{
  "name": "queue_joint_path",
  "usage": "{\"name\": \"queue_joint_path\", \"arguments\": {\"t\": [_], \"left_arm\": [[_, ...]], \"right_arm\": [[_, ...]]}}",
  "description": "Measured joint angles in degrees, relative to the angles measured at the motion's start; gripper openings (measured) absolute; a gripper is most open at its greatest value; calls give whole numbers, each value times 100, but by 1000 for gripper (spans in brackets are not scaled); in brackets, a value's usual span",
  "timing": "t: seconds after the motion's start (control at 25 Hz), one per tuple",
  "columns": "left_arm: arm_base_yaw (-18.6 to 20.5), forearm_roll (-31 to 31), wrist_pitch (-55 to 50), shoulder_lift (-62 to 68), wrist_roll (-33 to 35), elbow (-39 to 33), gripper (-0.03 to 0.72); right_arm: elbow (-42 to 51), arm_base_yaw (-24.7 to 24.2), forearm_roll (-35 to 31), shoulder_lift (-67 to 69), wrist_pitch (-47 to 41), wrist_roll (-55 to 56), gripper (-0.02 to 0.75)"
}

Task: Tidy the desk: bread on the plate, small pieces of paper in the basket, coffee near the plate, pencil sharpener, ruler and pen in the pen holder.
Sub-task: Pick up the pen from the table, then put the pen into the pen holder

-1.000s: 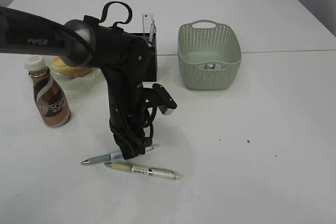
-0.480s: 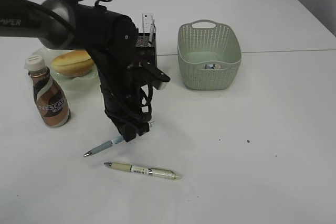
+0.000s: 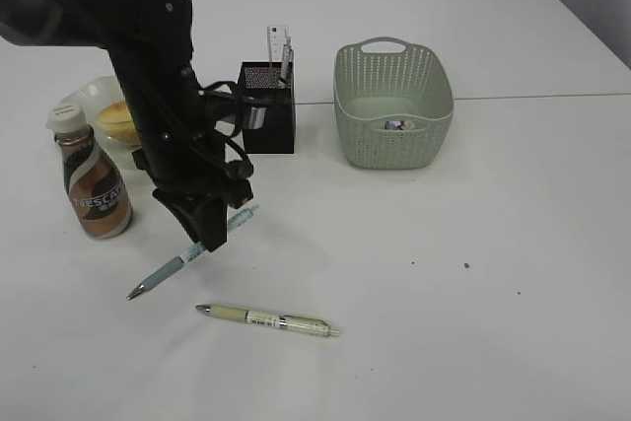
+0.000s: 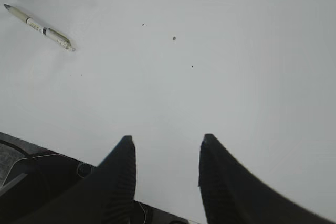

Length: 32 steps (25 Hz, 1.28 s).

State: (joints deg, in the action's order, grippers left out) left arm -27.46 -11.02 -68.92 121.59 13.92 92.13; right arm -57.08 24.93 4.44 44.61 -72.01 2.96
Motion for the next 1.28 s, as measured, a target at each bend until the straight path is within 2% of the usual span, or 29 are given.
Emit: {"name": "queue_joint_path", "arguments": {"t": [0.2,0.32,0.44,0.64,0.76,1.08,1.28], "left_arm": [[104,-235,64,-461,-257,-48,76],[104,-292,647,-868,-321,-246,76],[104,-306,1693,-1327,-335,-794,76],[104,-377,4380,-1974,-321,-2249,76],[104,-382,5699,-2018,-252,-2634,76],[104,-414,8952,-1759,-231,-2659,76],[104,-425,9694,-1200,-231,-2194,76]], "right_arm": [[0,0,0,0,0,153,296],[0,0,0,0,0,246,296],[0,0,0,0,0,316,296],[0,0,0,0,0,353,295],[0,0,0,0,0,353,295],[0,0,-59,0,0,353,296],[0,0,-92,0,0,366,295]]}}
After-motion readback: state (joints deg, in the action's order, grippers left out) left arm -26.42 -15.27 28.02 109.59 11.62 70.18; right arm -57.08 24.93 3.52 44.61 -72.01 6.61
